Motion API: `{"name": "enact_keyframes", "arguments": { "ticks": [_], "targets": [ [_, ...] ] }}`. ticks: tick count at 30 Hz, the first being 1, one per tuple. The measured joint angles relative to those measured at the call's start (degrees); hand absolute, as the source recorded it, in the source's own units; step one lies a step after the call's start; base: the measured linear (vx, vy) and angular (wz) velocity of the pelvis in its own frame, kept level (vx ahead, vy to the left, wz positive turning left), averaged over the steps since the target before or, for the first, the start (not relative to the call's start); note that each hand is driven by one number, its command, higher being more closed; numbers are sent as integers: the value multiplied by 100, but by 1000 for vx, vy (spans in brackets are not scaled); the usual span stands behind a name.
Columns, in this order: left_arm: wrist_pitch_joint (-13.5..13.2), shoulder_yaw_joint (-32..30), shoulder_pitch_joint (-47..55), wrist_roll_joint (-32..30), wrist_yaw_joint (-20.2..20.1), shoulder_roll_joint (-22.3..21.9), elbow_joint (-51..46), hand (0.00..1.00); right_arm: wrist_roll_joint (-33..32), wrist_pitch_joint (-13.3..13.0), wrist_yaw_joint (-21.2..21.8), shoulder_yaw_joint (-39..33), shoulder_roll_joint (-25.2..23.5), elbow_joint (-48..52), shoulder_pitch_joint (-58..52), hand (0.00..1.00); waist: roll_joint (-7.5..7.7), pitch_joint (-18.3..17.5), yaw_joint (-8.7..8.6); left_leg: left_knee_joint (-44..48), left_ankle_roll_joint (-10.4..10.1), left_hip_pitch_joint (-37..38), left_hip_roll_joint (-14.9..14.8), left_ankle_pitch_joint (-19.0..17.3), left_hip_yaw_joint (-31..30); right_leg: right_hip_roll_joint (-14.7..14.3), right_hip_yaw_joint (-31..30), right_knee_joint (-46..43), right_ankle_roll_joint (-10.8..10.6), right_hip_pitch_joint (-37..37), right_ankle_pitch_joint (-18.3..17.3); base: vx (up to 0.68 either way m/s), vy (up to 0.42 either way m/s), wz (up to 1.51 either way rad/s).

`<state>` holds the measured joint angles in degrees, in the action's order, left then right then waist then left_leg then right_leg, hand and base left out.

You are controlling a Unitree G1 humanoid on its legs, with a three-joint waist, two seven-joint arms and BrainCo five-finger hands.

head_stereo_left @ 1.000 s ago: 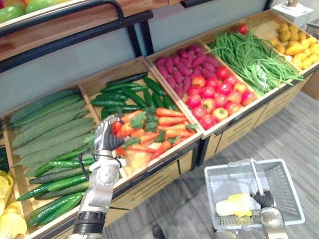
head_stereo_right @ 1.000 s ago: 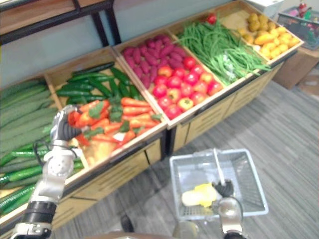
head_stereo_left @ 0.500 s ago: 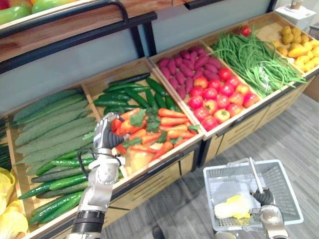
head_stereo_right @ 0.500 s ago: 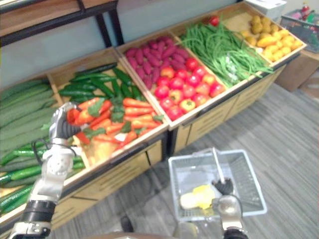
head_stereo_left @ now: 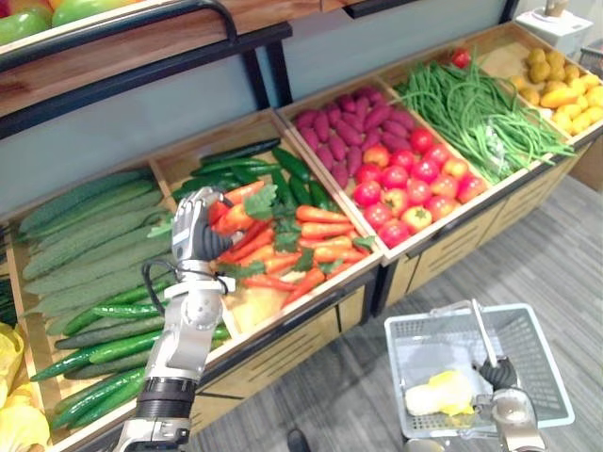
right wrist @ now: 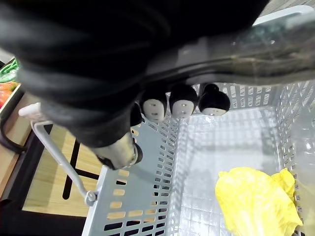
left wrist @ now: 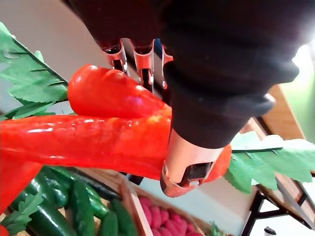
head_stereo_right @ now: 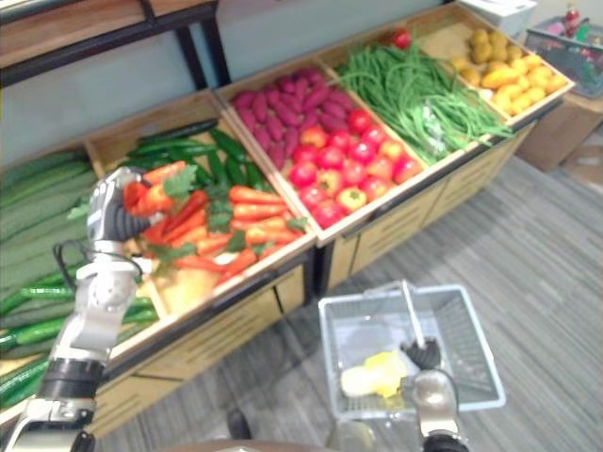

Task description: Pick vegetable in the basket

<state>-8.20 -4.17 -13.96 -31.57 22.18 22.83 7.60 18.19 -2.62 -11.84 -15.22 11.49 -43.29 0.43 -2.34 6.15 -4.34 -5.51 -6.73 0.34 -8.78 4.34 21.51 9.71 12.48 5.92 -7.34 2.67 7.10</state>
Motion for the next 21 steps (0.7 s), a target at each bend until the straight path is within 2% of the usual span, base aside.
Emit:
{"name": "enact_keyframes", "arguments": {
  "ticks": [3,6,9,14,18,21],
  "targets": [
    [-8,-4,-44,416,-7,-20,-9,100,-1,0,0,-1,-1,0,-44,100,31,-25,1,0,0,19,0,0,1,0,-1,0,1,-17,0,-20,0,0],
    [-5,-113,-164,1523,0,-139,5,100,0,13,0,-11,-2,-1,-64,100,58,-46,1,-1,1,47,0,1,9,3,-26,0,7,-41,15,-38,1,-1],
    [-7,-251,-252,2296,72,-405,61,100,0,82,0,-10,-11,-28,-60,100,69,-88,6,-22,0,94,2,0,13,4,-16,1,8,-92,15,-36,1,0],
    [-5,-374,-328,2799,211,-477,313,100,0,119,0,-11,-11,-28,-60,100,71,-94,3,-32,0,93,3,1,24,5,-23,4,14,-79,9,-42,-2,-1],
    [-23,-601,-397,3824,348,-644,509,100,0,129,0,-7,-12,-27,-62,100,74,-95,3,-32,0,93,2,0,23,5,-22,4,13,-80,10,-8,0,0],
    [-52,-636,-399,4216,382,-695,662,100,1,134,0,6,-12,-26,-60,100,82,-96,7,-32,-1,93,0,-1,21,3,-17,4,12,-82,10,0,0,0]
  ]
}}
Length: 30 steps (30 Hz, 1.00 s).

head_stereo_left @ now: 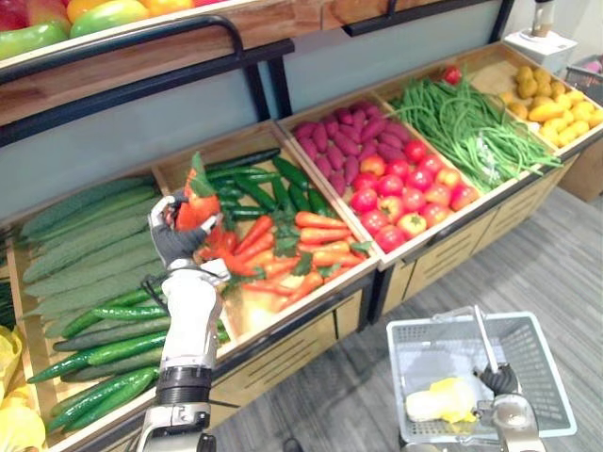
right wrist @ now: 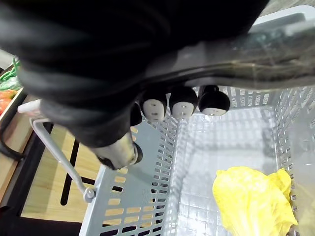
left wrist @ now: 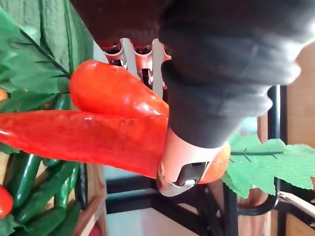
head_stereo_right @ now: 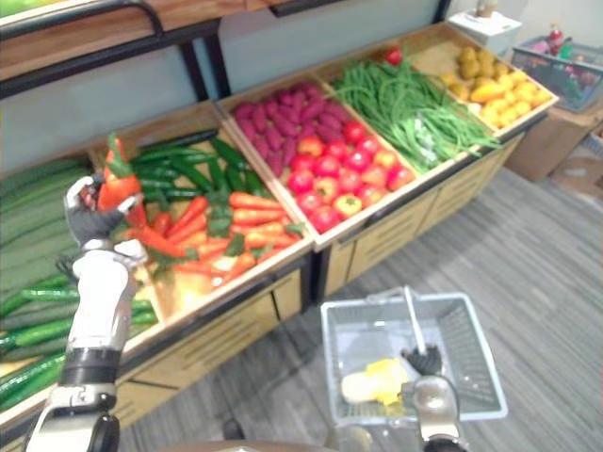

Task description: Pick vegetable in the basket

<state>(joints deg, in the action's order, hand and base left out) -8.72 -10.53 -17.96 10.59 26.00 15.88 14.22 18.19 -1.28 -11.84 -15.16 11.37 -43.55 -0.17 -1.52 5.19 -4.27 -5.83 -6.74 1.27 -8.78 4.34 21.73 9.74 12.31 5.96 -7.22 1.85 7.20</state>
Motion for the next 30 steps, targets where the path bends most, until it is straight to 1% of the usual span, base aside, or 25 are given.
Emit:
{"name": "enact_keyframes", "arguments": {
  "ticks": [4,6,8,11,13,14,15,16,18,19,21,23,25,28,30],
  "targets": [
    [7,-8,1,30,-18,0,193,100,1,3,4,43,-3,0,-2,100,45,0,-1,1,-5,-1,-4,-4,0,-4,0,0,-2,0,1,0,0,0],
    [26,-5,0,-81,-19,0,361,100,1,2,8,108,-9,0,-2,100,91,8,-2,0,-9,-3,-7,-7,1,-8,-1,1,-2,3,1,0,0,0],
    [162,5,-1,-426,-19,0,742,100,0,1,15,182,-19,0,-1,100,137,8,-4,1,-13,-15,-8,-11,10,-9,-9,2,-2,23,1,0,0,0],
    [286,15,-3,-889,-1,0,1124,100,0,-20,18,226,-71,13,28,100,201,17,17,3,-15,-105,-10,-12,95,-9,-58,3,-3,167,1,-8,-2,-13],
    [357,63,-5,-1147,0,0,1357,100,-1,-23,17,227,-111,15,51,100,219,16,14,9,-10,-202,-4,-9,122,-10,-129,3,-12,293,8,-30,-4,-11],
    [440,159,-5,-1261,-1,-5,1493,100,-3,-21,17,230,-125,12,41,100,226,24,13,19,-11,-227,-2,-9,144,-13,-164,2,-16,332,11,-6,-2,-9],
    [452,186,-5,-1412,-2,-7,1563,100,-4,-22,17,230,-131,13,41,100,226,24,8,24,-19,-227,-5,-16,160,-18,-181,2,-15,346,11,8,-2,-9],
    [455,192,-5,-1467,-2,-7,1576,100,-5,-22,16,232,-132,13,46,100,227,25,4,26,-24,-228,-6,-20,175,-22,-193,2,-15,358,11,11,-2,-12],
    [462,203,-23,-1861,0,-5,1576,100,-5,-23,-4,240,-133,13,50,100,224,26,4,28,-45,-225,-22,-36,237,-44,-239,1,3,393,33,14,-5,-13],
    [471,217,-34,-1950,0,-4,1575,100,-6,-24,-9,249,-132,13,50,100,224,26,7,28,-55,-223,-27,-43,246,-51,-250,2,3,398,33,14,-7,-10],
    [517,277,-41,-2415,0,-2,1570,100,-6,-47,-10,269,-133,13,53,100,222,27,5,29,-57,-212,-31,-44,252,-57,-260,1,3,400,33,6,-4,-6],
    [556,430,-32,-2878,-17,4,1339,100,-6,-74,-15,268,-133,14,40,100,220,28,3,31,-57,-204,-28,-44,250,-56,-265,0,3,392,33,0,0,0],
    [549,477,-30,-3191,-33,13,1088,100,-5,-87,-15,268,-133,14,22,100,217,28,5,31,-57,-179,-28,-44,248,-56,-264,0,4,366,33,0,0,0],
    [500,566,-23,-3439,-51,83,871,100,-3,-162,-18,267,-132,14,-28,100,176,34,9,29,-59,-76,-28,-49,239,-54,-258,0,15,266,25,-52,3,1],
    [488,593,-18,-3440,-84,127,729,100,-2,-198,-17,267,-132,20,-26,100,160,41,9,28,-58,-72,-30,-49,234,-54,-256,1,18,269,23,-75,0,-2]
  ]
}}
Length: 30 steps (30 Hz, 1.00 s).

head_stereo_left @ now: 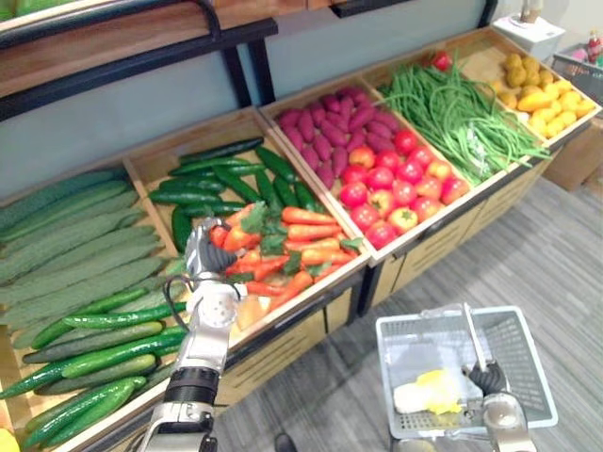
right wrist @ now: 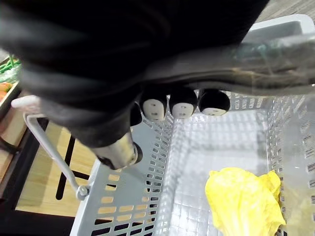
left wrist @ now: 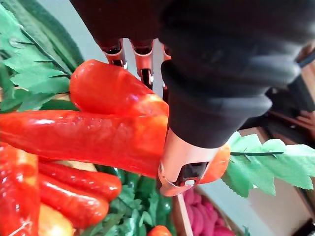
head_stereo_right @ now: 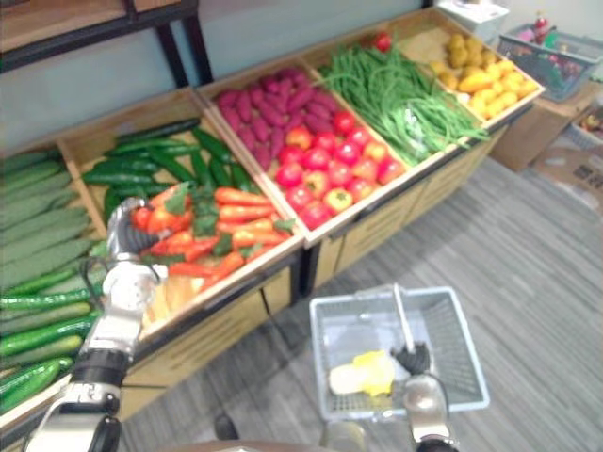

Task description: Pick vegetable in the basket

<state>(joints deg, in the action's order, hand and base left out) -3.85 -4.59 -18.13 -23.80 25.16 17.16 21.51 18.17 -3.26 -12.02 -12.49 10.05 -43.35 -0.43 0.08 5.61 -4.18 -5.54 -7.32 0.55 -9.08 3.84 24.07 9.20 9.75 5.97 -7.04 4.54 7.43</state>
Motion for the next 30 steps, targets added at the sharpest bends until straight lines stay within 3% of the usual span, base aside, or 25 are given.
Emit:
{"name": "enact_keyframes", "arguments": {
  "ticks": [9,16,23,30],
  "targets": [
    [-128,204,292,-190,-327,222,-820,100,0,3,2,-9,1,45,-94,100,-11,-6,18,-23,4,5,-4,5,-128,8,105,0,9,-83,-18,-44,-7,6],
    [-461,520,453,-240,-643,681,-1439,100,3,3,74,98,57,173,-49,100,-36,-22,115,2,4,30,2,5,-132,9,101,-1,-4,-109,-4,0,0,0],
    [-774,1421,623,-354,-1033,687,-1936,100,216,9,173,448,507,205,386,100,-69,-44,117,-25,8,87,1,9,-126,11,21,-26,-9,-152,3,-39,0,-1],
    [-914,2513,620,-338,-1361,305,-2119,100,207,74,296,627,776,196,1025,100,-125,-111,90,-27,29,97,3,30,7,10,-149,-159,-9,2,4,-47,-5,-10]
  ]
}}
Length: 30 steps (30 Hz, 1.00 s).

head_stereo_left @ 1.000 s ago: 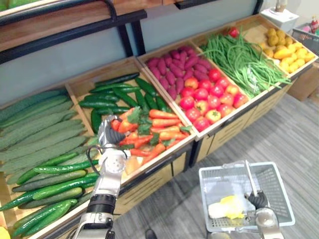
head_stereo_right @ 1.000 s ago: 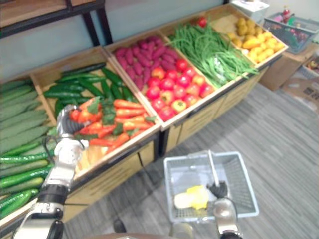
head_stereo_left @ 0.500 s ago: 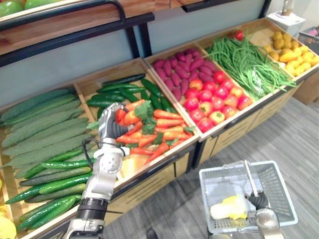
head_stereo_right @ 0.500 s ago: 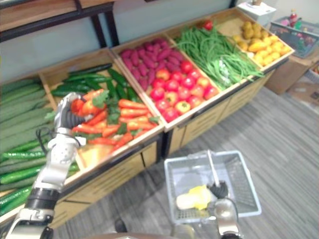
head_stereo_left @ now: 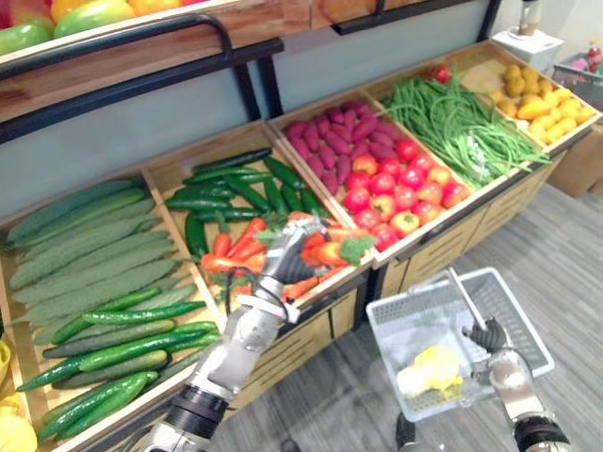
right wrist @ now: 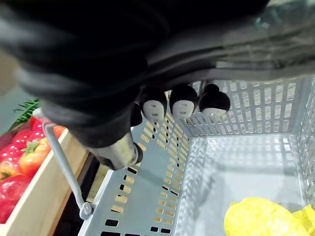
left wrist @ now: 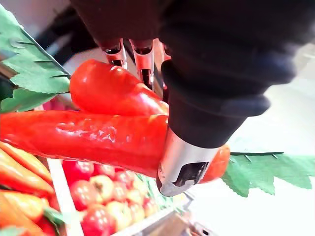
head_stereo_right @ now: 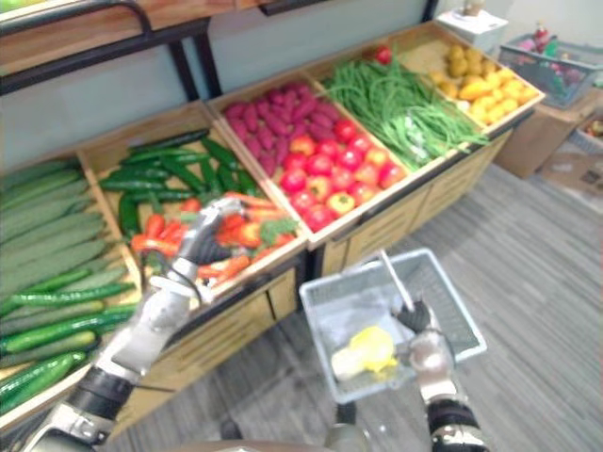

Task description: Pick vegetable in the basket

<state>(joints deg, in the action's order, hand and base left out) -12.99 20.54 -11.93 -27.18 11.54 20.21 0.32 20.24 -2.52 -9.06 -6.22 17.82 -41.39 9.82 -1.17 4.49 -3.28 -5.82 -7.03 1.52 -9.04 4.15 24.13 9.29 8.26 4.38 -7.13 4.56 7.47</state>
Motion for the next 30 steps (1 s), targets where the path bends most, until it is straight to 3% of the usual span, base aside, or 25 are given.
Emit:
{"name": "enact_keyframes", "arguments": {
  "ticks": [6,12,22,30],
  "targets": [
    [-29,709,-40,9,-195,-477,101,100,-382,119,80,4,4,72,185,100,2,-6,3,9,6,57,3,4,62,-1,-81,-60,-1,17,3,-21,-3,-5],
    [-19,1314,-347,6,-357,-866,929,100,-1170,218,204,3,-14,789,127,100,5,-5,-130,1,1,142,2,-1,208,-18,-226,-52,-7,27,8,-33,-5,-12],
    [199,1531,-648,-20,-424,-1153,1982,100,-1947,224,466,132,-17,1524,-233,100,28,-10,-151,-2,-19,173,-9,-16,344,-43,-347,-48,-30,88,20,-10,-4,-7],
    [262,1648,-1113,-65,-396,-1386,2676,100,-2398,222,701,281,2,2204,-371,100,79,-11,-305,2,-43,169,-14,-36,418,-61,-425,-31,-21,139,42,-4,-5,-5]
  ]
}}
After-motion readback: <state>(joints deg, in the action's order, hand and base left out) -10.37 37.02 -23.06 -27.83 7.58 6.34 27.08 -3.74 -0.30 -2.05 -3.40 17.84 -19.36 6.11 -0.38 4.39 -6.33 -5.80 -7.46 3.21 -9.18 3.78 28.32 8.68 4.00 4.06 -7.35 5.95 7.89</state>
